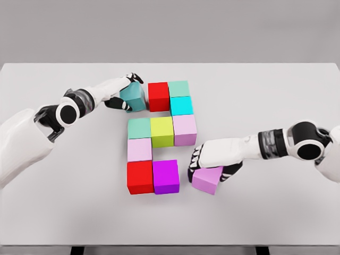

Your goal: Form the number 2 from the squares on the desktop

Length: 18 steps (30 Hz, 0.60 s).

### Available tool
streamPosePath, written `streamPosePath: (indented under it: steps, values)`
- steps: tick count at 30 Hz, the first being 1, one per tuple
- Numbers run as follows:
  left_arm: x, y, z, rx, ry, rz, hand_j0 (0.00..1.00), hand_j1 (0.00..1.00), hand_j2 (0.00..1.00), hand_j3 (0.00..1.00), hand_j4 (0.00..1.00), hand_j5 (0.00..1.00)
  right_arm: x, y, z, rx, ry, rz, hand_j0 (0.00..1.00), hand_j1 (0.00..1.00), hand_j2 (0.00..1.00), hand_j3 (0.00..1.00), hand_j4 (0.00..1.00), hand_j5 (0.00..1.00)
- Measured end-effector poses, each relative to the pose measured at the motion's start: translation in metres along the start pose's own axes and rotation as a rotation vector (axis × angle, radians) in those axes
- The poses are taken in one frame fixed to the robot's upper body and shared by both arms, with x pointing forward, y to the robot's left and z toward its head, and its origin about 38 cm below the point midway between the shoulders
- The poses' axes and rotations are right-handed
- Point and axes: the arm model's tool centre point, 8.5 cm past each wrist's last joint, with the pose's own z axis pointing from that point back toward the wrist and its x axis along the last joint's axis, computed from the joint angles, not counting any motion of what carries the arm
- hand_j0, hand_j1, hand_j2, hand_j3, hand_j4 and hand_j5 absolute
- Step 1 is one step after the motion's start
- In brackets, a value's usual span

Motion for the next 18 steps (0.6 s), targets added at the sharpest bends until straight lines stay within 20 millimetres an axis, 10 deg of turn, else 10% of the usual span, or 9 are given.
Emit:
streamPosePath:
  steps: [13,18]
  values:
    - [0.002,-0.001,0.0,-0.003,-0.008,-0.002,0.42,0.42,0.42,0.42,0.42,0.42,-0.007,0.001,0.001,-0.012,0.023,-0.041,1.0,1.0,1.0,1.0,1.0,1.0]
    - [0.002,0.001,0.0,0.0,-0.007,-0.001,0.73,0.73,0.73,0.73,0.73,0.73,-0.014,0.002,0.007,-0.013,0.051,-0.043,1.0,1.0,1.0,1.0,1.0,1.0]
